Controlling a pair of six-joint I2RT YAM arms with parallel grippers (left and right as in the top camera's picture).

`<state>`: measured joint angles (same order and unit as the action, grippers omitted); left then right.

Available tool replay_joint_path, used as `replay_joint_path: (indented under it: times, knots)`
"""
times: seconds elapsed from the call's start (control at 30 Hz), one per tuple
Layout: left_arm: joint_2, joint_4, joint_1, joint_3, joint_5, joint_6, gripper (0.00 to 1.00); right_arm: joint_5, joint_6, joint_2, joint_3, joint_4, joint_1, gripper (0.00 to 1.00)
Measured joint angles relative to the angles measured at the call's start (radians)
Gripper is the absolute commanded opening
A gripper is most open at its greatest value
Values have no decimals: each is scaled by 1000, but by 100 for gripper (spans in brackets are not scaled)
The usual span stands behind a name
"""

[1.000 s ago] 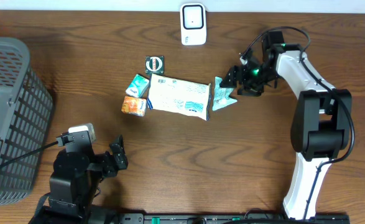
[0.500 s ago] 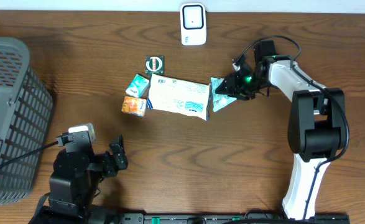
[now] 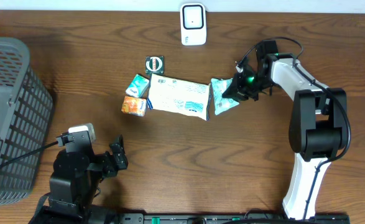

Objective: Scan the item barcode
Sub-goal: 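Grasp the green wipes pack with the right gripper and lift it, then carry the wipes pack up to the scanner and hold it there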

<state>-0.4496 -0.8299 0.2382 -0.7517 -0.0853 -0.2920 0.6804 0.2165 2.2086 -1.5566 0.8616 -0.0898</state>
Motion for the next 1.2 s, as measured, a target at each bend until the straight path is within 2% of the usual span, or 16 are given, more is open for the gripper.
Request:
replay_joint_path:
  times: [0.23, 0.43, 0.7, 0.93, 1.2]
  knots:
    - [0, 0, 0, 0, 0, 0, 98, -62, -41, 9, -166, 190, 8, 1]
    - [0, 0, 0, 0, 0, 0, 98, -249, -42, 9, -326, 345, -5, 1]
    - [0, 0, 0, 0, 0, 0, 98, -822, 154, 8, -426, 492, -108, 1]
    - [0, 0, 0, 0, 0, 0, 98, -1286, 351, 8, -419, 493, -235, 1]
    - [0, 0, 0, 0, 0, 0, 98, -1461, 431, 8, -239, 320, -330, 1]
